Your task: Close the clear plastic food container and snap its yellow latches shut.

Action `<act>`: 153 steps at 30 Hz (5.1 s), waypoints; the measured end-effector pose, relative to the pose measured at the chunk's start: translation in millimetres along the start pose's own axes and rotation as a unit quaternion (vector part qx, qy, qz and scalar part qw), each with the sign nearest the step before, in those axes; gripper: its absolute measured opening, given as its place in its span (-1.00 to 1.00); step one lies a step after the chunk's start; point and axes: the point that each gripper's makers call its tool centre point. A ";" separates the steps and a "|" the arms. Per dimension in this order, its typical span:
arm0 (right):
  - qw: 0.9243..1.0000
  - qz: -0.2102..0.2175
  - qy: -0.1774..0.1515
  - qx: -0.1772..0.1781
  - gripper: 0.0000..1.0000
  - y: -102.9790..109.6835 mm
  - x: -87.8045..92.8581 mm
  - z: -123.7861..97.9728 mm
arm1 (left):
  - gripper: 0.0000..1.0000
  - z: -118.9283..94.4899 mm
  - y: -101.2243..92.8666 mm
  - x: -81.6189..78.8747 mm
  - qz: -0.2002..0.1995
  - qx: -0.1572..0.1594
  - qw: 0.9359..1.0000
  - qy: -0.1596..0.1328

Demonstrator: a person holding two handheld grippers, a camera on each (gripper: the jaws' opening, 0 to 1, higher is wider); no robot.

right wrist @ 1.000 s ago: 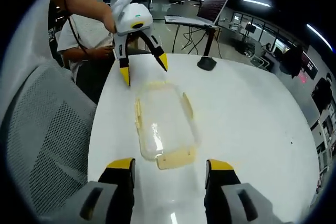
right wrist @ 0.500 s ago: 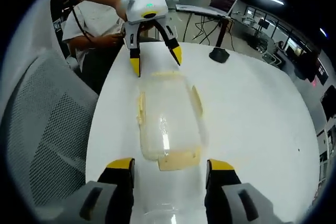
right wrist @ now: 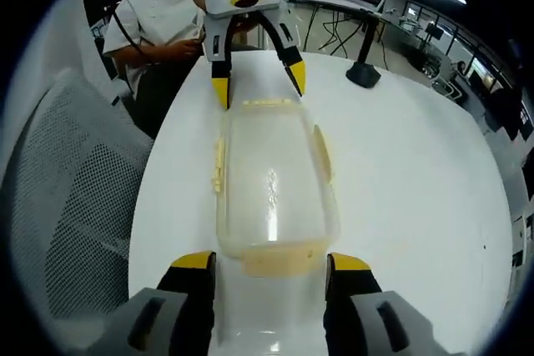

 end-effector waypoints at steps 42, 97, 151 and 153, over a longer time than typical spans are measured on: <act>0.997 -0.032 0.061 -0.019 -0.27 -6.6 12.6 12.9 | -0.26 6.7 -4.2 -3.0 0.001 0.055 0.998 -0.010; 0.999 -0.044 0.024 0.011 -0.32 -7.6 -5.1 -42.7 | -0.29 -27.4 16.8 -35.6 0.005 -0.007 0.999 0.034; 0.999 -0.029 0.020 0.011 -0.31 12.6 74.1 -103.4 | -0.28 -6.6 -8.7 -131.4 0.008 0.005 0.999 0.033; 0.999 -0.029 0.020 0.011 -0.31 12.8 76.9 -104.8 | -0.28 -4.7 -9.1 -133.8 0.007 0.006 0.999 0.033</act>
Point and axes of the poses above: the point that each gripper's makers call its tool centre point, and the gripper's own axes: z roughly forward along the fingers, y roughly to its left, x roughly out of its underside, and after that the axes turned 9 degrees about -x, right-handed
